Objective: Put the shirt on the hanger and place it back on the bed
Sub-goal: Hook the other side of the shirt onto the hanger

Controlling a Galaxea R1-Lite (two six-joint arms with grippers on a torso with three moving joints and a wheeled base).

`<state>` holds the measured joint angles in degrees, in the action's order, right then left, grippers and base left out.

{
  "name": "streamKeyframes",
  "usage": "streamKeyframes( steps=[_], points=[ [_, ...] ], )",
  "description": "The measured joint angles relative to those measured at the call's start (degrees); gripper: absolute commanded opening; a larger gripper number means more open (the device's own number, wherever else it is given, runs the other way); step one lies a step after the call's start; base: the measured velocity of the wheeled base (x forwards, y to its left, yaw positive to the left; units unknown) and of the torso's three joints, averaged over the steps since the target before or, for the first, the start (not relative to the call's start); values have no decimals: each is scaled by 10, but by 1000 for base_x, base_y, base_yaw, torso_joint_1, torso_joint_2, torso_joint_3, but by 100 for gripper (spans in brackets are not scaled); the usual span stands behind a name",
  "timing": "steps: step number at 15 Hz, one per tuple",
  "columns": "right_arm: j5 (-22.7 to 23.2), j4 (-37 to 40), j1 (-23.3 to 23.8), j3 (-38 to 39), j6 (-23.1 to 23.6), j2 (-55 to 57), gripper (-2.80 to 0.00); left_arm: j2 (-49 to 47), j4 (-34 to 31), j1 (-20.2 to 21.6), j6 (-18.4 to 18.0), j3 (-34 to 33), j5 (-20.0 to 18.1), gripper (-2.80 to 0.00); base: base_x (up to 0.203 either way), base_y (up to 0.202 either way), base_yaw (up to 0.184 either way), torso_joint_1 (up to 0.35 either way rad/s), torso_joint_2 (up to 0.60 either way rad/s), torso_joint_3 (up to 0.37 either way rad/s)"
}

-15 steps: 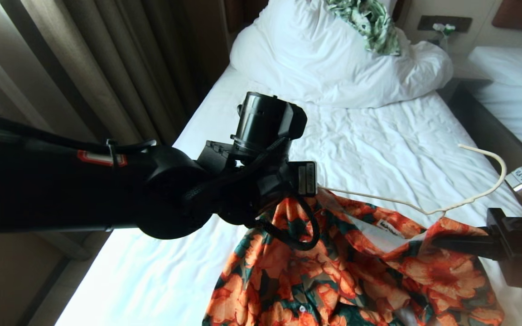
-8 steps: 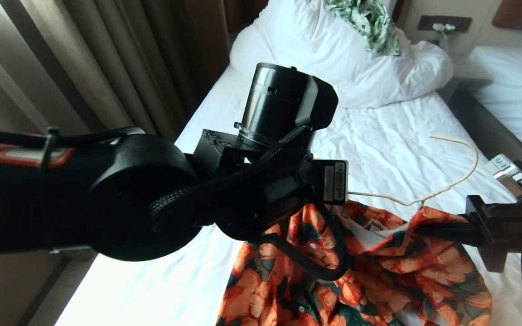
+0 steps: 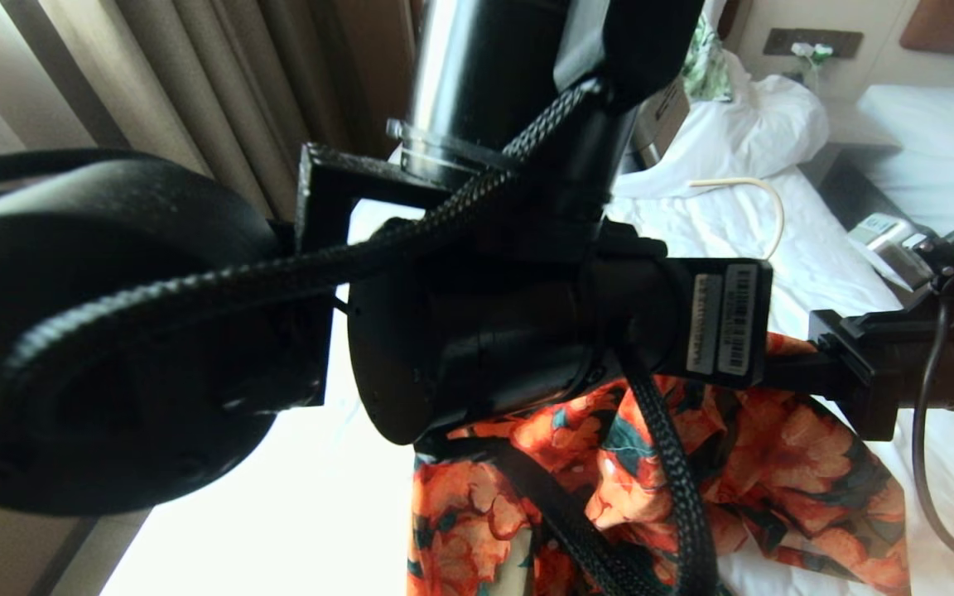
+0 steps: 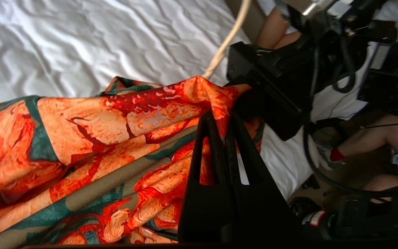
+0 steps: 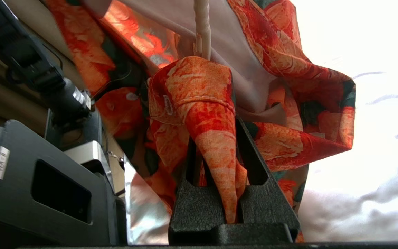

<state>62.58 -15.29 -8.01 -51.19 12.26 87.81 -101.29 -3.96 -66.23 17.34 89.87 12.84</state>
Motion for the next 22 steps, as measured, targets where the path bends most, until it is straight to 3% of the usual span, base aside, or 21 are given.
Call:
streamKeyframes(
  steps=[3,9,13,18,22],
  points=[
    [-2,-1,-5,-15,-38,-24,-280,-15,-5,-12,-2,43,-12,-280,0,0,0,0,0,0],
    [-3,-1,-5,-11,-42,-53,-280,-60,-5,18,-41,85,-15,-280,0,0,0,0,0,0],
    [-1,-1,-6,-11,-35,-50,-280,-63,-4,14,-40,76,-13,-280,0,0,0,0,0,0],
    [1,-1,-3,-1,14,-41,-280,-68,3,-2,-35,53,-15,-280,0,0,0,0,0,0],
    [3,-18,10,1,15,-27,-280,-76,0,-4,-34,36,-17,-280,0,0,0,0,0,0]
  ],
)
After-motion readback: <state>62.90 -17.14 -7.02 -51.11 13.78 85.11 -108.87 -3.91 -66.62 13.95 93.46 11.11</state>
